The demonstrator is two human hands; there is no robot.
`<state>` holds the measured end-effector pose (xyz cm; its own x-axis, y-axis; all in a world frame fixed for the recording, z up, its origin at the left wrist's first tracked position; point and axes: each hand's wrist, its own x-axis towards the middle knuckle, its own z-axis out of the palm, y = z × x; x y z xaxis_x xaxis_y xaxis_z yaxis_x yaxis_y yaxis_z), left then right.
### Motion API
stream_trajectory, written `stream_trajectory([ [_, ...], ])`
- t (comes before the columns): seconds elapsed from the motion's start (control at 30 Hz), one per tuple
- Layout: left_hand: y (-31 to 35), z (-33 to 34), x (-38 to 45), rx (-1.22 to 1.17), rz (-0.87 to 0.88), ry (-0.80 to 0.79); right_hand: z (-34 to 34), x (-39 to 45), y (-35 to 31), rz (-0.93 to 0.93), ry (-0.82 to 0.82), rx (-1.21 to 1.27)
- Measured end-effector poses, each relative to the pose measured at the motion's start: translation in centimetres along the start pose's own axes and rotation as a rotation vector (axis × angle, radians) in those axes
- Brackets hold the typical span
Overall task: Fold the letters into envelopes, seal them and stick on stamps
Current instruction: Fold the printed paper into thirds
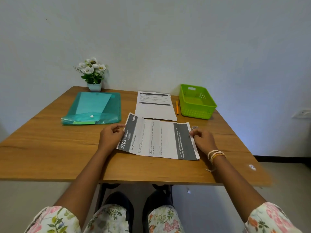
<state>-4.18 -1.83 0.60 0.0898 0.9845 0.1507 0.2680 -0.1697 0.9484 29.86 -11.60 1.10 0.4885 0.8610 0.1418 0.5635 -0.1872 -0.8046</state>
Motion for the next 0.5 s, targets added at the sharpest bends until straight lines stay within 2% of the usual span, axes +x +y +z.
stream_trajectory([
  [0.23, 0.1, 0.1, -0.3, 0.081, 0.050, 0.005, 0.0, 1.1, -0.3, 0.010, 0.018, -0.112],
  [0.33, -0.1, 0.1, -0.5, 0.092, 0.058, 0.006, 0.5, 0.3, -1.6, 0.025, 0.098, -0.337],
  [0.43, -0.2, 0.1, -0.7, 0.112, 0.065, 0.014, 2.5, -2.3, -4.1, -0.128, 0.235, -0.484],
  [0.5, -0.2, 0.2, -0.8, 0.116, 0.069, 0.015, 5.0, -4.3, -5.9, -0.243, 0.152, -0.463],
])
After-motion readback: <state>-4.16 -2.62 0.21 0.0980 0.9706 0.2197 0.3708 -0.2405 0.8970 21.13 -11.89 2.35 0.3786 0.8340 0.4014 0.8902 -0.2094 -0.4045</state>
